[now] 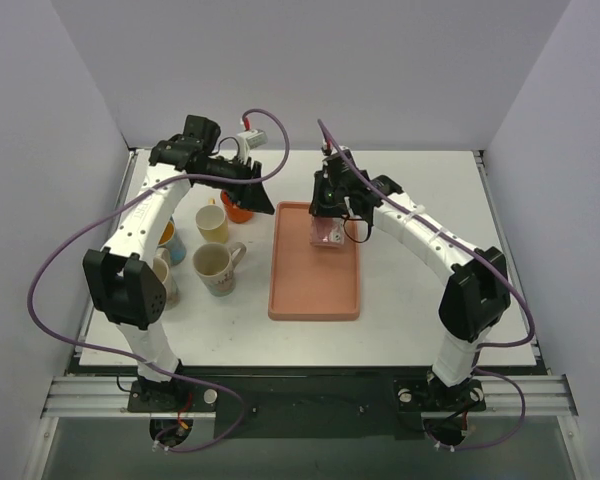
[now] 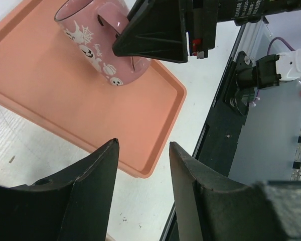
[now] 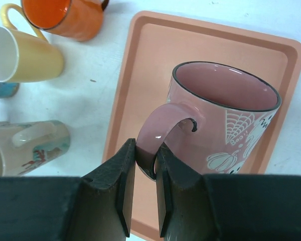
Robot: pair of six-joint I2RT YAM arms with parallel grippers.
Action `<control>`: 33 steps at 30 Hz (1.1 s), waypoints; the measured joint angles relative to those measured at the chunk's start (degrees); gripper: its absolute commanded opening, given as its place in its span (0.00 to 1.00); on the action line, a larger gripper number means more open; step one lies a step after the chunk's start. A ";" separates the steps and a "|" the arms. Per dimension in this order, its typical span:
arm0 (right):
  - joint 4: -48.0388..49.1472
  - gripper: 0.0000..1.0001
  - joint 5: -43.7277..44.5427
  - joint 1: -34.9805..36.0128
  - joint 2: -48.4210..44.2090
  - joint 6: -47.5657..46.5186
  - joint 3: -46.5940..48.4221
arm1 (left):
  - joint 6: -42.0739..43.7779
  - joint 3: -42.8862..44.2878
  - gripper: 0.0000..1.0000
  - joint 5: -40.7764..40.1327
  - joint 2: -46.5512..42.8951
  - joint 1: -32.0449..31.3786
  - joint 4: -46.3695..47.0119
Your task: Turn the mug right side up
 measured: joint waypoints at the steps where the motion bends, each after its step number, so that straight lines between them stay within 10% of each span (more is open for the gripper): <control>1: -0.02 0.00 0.15 0.00 0.20 -0.24 -0.28 | -0.28 -0.72 0.55 -0.04 0.07 -0.07 0.59; 11: 3.10 0.00 -7.50 0.22 -0.35 -5.42 -7.48 | 7.34 -1.29 0.59 4.79 0.11 0.59 1.68; 24: 2.93 0.00 -15.85 3.87 -13.05 -17.94 -10.78 | 61.96 -2.78 0.65 13.40 0.35 -0.04 -13.86; 33: 0.37 0.00 -16.92 7.17 -15.23 -19.56 -10.78 | 69.83 -3.50 0.66 17.42 1.53 -2.10 -14.93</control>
